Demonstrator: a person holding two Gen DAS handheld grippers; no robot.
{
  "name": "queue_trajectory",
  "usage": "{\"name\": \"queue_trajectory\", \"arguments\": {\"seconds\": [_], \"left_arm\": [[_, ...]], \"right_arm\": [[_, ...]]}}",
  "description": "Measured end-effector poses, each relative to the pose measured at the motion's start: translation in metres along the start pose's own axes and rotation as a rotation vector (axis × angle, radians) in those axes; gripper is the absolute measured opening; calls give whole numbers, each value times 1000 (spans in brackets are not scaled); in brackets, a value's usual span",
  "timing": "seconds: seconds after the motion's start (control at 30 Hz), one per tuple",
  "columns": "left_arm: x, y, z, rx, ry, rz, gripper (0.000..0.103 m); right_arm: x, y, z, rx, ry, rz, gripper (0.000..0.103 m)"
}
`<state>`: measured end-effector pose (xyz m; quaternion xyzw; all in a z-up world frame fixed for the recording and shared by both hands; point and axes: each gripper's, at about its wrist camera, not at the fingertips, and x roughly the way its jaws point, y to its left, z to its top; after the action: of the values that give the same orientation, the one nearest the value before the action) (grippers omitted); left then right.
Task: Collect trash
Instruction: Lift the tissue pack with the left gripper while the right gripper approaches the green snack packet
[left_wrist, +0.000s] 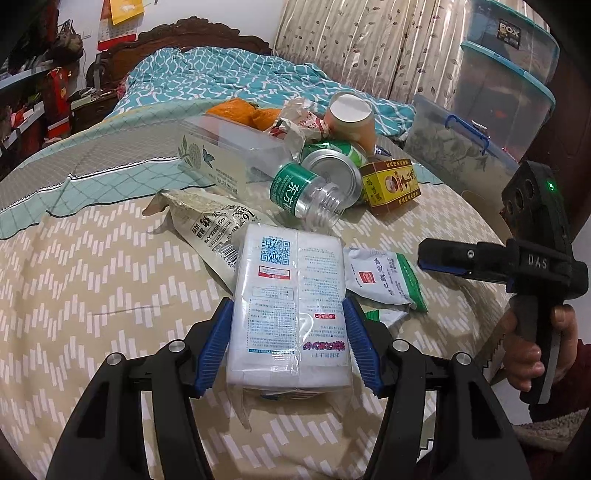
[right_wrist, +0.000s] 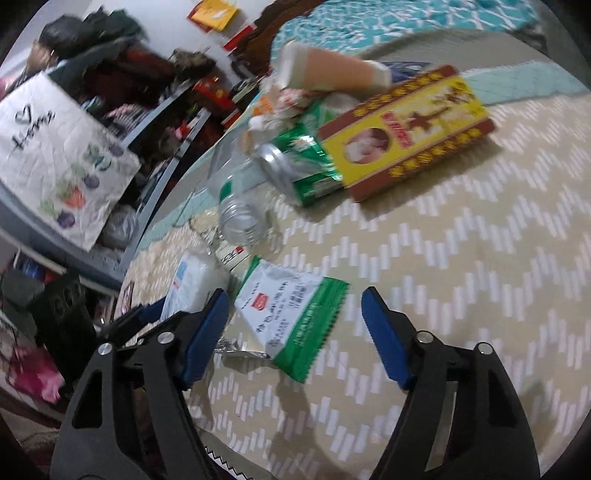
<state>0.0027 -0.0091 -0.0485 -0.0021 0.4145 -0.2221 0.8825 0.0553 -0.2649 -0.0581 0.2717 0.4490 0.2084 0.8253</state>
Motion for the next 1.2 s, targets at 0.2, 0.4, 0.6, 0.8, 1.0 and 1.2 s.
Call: {"name": "queue_trajectory", "arguments": {"seconds": [0.2,0.4,0.6,0.8,1.0,1.2], "left_arm": [[1,-1,-2,10,0,6,57],[1,-3,-2,19,1,15,57],[2,-8,-3,36,3,27,57],[-5,-9,-1,36,5,-14,57],[-41,-10,8,32,-51,-151,57],[-21,-33,-4,82,139,-346,57]], "right_arm": [[9,-15,-1,133,40,149,50],[22,-13,-2,198,69,279,45],[9,0,11,69,32,119,47],[16,-15,31,50,100,46,43],[19,-21,30,51,98,61,43],[23,-21,35,26,111,58,43]]}}
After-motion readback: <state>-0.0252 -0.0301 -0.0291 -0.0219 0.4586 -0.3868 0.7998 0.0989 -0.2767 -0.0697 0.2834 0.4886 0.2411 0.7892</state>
